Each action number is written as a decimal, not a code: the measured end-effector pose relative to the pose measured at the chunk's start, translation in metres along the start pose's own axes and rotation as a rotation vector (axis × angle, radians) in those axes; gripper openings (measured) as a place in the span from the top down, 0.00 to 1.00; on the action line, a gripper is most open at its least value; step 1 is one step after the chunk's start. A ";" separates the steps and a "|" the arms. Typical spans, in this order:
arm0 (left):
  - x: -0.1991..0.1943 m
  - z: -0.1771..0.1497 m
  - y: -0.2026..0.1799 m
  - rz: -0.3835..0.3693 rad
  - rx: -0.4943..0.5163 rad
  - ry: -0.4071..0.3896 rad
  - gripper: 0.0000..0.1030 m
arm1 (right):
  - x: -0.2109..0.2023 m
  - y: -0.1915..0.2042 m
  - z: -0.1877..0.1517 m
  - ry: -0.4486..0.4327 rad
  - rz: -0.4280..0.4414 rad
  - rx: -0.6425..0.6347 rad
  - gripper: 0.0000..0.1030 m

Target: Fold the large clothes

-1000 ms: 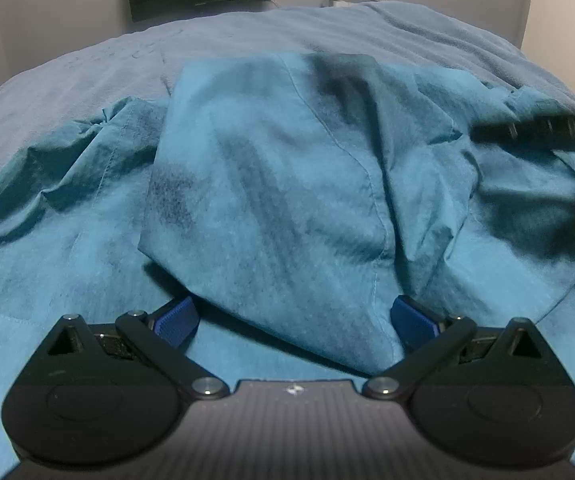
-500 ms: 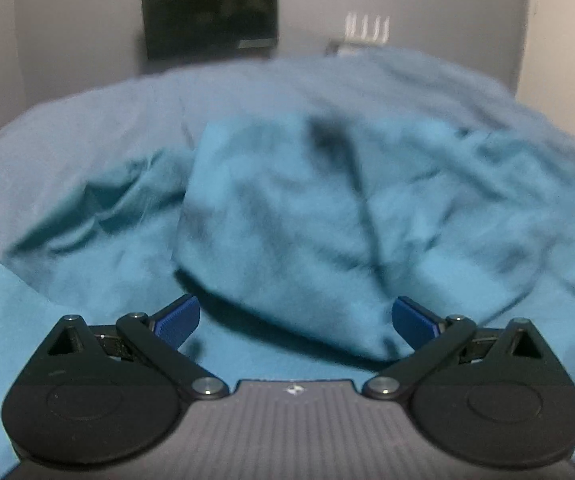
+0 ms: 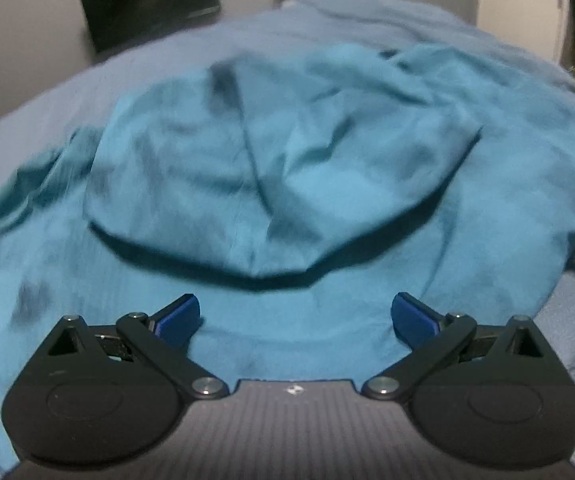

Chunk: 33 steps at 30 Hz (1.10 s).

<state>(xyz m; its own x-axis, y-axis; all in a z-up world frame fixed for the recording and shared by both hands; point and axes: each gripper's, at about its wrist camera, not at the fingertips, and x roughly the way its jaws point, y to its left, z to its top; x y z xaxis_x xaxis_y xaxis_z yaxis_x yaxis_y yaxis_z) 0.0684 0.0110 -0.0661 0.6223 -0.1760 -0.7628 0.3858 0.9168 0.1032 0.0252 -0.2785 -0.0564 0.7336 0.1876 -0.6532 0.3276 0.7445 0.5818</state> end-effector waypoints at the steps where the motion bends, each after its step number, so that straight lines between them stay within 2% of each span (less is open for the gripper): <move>1: 0.004 -0.003 0.001 0.006 -0.003 0.012 0.00 | 0.000 -0.004 -0.001 0.001 -0.004 0.020 0.11; 7: -0.002 -0.004 -0.004 0.032 0.017 -0.030 0.00 | 0.010 -0.019 0.005 -0.001 0.002 0.121 0.11; 12: -0.003 -0.003 -0.002 0.029 0.012 -0.027 0.00 | 0.029 -0.030 0.009 0.001 -0.010 0.223 0.11; 16: -0.004 -0.005 0.000 0.019 -0.003 -0.022 0.00 | 0.048 -0.039 0.013 -0.022 0.024 0.318 0.11; 19: -0.004 -0.005 0.001 0.016 -0.005 -0.022 0.00 | 0.061 -0.042 0.016 -0.047 0.037 0.342 0.25; 21: -0.005 -0.005 0.001 0.018 -0.005 -0.028 0.00 | 0.067 -0.037 0.018 -0.090 0.038 0.309 0.36; 23: -0.012 -0.004 0.000 0.037 0.004 -0.076 0.00 | 0.065 -0.023 0.019 -0.151 0.029 0.214 0.45; 25: -0.029 -0.003 -0.003 0.074 0.021 -0.205 0.00 | 0.060 -0.008 0.020 -0.206 0.044 0.126 0.48; 27: -0.042 -0.001 -0.004 0.088 0.021 -0.311 0.00 | 0.058 -0.004 0.022 -0.233 0.066 0.090 0.47; 29: -0.041 0.002 -0.006 0.115 0.016 -0.341 0.00 | 0.063 -0.010 0.027 -0.221 0.079 0.140 0.41; 31: -0.030 0.006 -0.005 0.154 -0.009 -0.329 0.00 | 0.069 -0.025 0.031 -0.211 0.098 0.250 0.39; 33: -0.020 0.011 -0.002 0.158 -0.048 -0.315 0.00 | 0.075 -0.040 0.032 -0.211 0.111 0.344 0.39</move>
<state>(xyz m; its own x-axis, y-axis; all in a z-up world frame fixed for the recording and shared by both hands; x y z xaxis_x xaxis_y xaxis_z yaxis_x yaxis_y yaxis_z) 0.0629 0.0091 -0.0444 0.8541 -0.1261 -0.5045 0.2405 0.9560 0.1681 0.0861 -0.3151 -0.1129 0.8700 0.0925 -0.4843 0.3929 0.4632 0.7944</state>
